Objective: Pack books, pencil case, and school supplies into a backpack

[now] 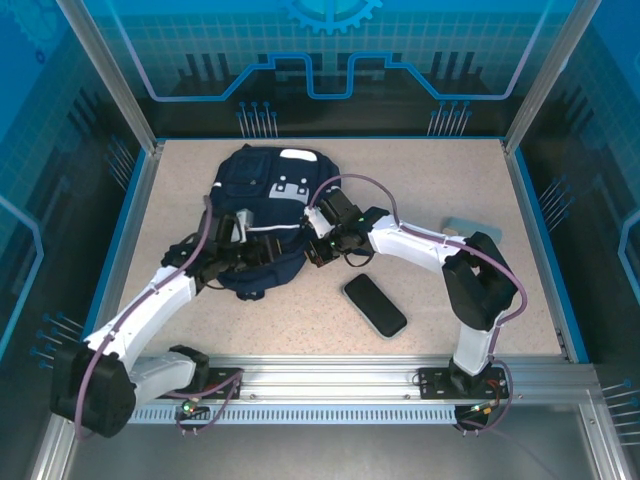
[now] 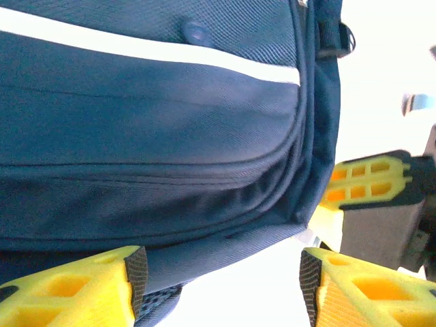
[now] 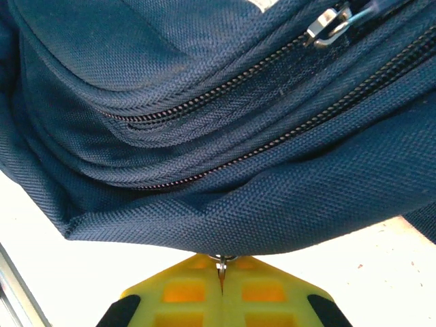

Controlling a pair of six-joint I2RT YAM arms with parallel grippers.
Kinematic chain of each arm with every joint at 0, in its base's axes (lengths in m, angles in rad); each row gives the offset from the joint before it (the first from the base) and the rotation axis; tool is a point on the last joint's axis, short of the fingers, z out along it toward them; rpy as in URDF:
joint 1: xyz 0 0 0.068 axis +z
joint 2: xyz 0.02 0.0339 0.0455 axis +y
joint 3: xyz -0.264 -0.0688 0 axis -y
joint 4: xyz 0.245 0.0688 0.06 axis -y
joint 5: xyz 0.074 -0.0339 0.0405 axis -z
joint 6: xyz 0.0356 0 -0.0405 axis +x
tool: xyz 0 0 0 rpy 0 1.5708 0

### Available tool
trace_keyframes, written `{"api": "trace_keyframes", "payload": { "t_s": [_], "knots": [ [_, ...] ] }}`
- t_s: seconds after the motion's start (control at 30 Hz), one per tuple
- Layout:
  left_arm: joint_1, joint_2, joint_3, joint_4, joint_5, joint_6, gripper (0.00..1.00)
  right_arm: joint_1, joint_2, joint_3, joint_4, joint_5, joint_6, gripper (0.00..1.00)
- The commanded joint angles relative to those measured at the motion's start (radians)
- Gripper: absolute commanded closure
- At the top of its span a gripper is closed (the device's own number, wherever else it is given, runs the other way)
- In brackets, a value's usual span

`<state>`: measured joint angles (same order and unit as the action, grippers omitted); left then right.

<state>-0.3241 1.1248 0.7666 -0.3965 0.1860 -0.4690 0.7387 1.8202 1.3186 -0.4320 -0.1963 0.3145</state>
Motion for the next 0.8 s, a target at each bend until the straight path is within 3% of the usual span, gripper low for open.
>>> {"api": "trace_keyframes", "payload": {
  "t_s": [0.0, 0.2, 0.3, 0.53, 0.7, 0.77],
  "knots": [
    [-0.075, 0.051, 0.061, -0.017, -0.120, 0.218, 0.36, 0.004, -0.010, 0.030, 0.042, -0.038, 0.021, 1.00],
    [-0.130, 0.146, 0.136, -0.066, -0.176, 0.383, 0.34, -0.006, -0.014, 0.021, 0.054, -0.051, 0.045, 1.00],
    [-0.154, 0.180, 0.148, -0.089, -0.269, 0.449, 0.35, -0.016, -0.015, 0.021, 0.055, -0.067, 0.060, 1.00],
    [-0.199, 0.201, 0.125, -0.038, -0.289, 0.491, 0.36, -0.041, -0.014, 0.016, 0.065, -0.112, 0.079, 1.00],
    [-0.211, 0.260, 0.145, -0.063, -0.393, 0.559, 0.34, -0.051, -0.015, 0.014, 0.067, -0.120, 0.090, 1.00],
    [-0.212, 0.267, 0.142, -0.051, -0.362, 0.564, 0.34, -0.054, -0.016, 0.015, 0.066, -0.121, 0.093, 1.00]
  ]
}}
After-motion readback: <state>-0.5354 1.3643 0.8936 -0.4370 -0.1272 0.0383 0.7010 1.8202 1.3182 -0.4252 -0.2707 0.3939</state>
